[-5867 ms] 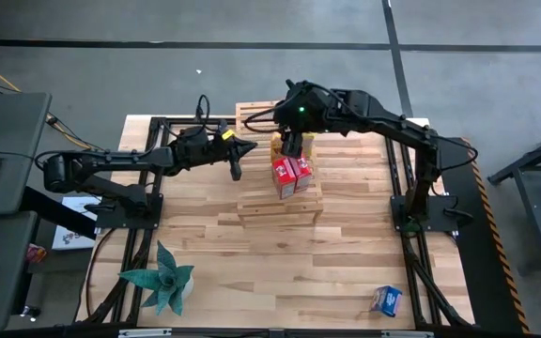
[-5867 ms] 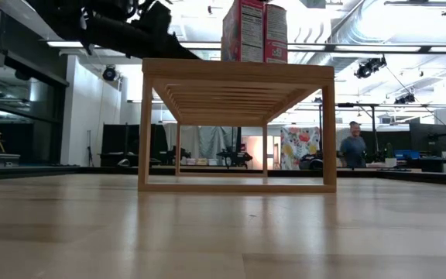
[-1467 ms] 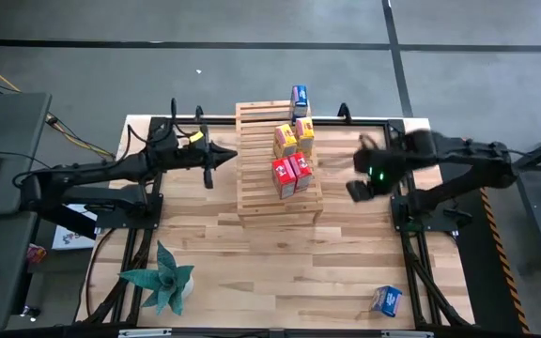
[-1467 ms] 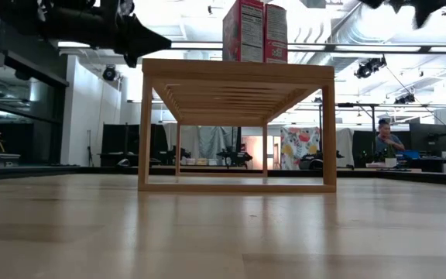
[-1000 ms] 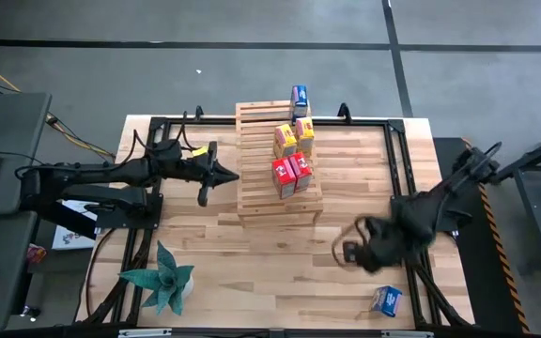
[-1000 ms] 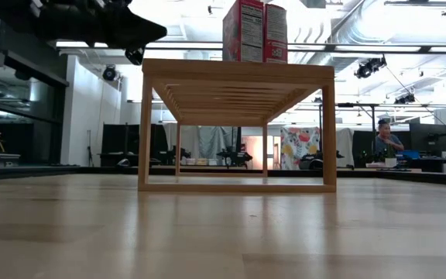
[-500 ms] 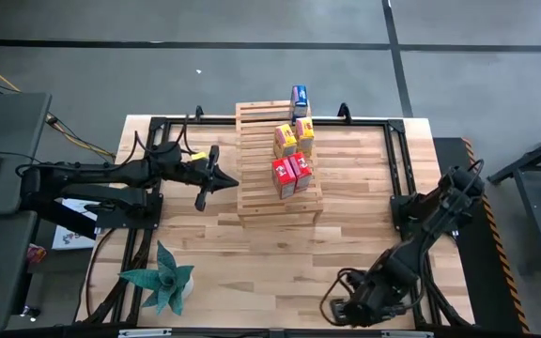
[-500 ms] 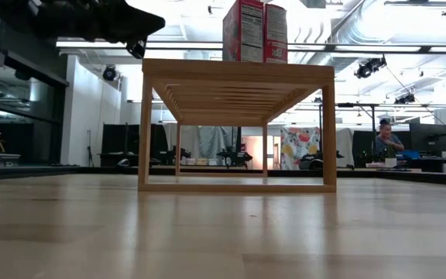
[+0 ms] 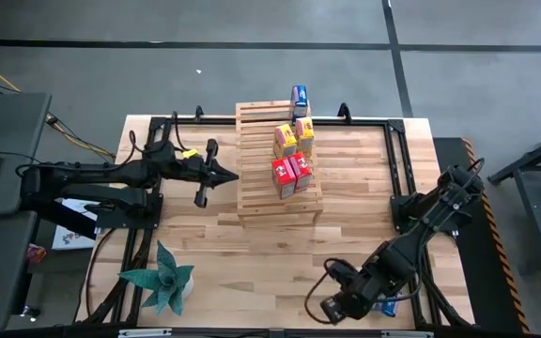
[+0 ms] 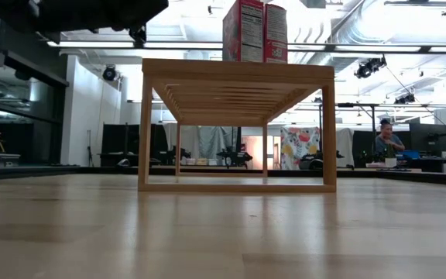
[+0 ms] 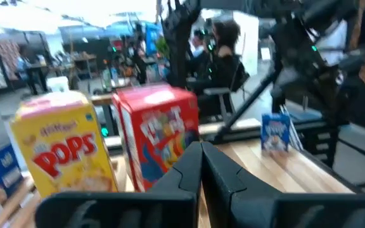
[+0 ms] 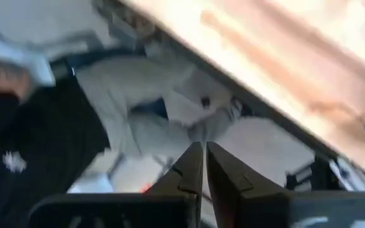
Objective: Stack cereal on shelf
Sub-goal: Put the blue cereal box on the shelf aligned with the other blue cereal box
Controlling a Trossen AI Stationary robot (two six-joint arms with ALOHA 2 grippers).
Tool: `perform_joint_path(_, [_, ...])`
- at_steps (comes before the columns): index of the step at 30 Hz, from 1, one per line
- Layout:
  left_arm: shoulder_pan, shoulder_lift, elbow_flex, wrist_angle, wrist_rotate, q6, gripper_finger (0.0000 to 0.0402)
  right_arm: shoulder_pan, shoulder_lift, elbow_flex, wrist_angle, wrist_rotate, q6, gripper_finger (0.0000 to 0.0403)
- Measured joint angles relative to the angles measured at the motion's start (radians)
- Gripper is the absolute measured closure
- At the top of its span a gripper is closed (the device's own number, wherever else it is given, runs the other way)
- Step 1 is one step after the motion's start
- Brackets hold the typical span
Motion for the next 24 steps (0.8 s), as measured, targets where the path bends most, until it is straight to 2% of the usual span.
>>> perform_joint_path(4, [0.0,0.0,0.0,0.092,-0.007,-0.029,0.0401,0.04,0.0,0.0,0.026,-0.104,0.007,0.0399])
perform_joint_path(10, [-0.014,0.0,0.0,0.182,0.032,-0.081,0.0401,0.163,0.0,0.0,0.029,-0.296,0.337,0.0402])
perform_joint_path(15, [-0.029,0.0,0.0,0.2,0.03,-0.059,0.0401,0.283,0.003,0.0,-0.041,-0.28,0.53,0.0402])
perform_joint_path(18, [-0.029,0.0,0.0,0.198,0.028,-0.059,0.0401,0.321,0.032,0.0,-0.14,-0.303,0.52,0.0402])
perform_joint_path(22, [-0.029,0.0,0.0,0.183,0.026,-0.087,0.0401,0.357,0.062,-0.001,-0.251,-0.222,0.444,0.0403])
perform_joint_path(24, [-0.033,0.0,0.0,0.175,0.026,-0.09,0.0401,0.369,0.078,-0.001,-0.307,-0.217,0.415,0.0403])
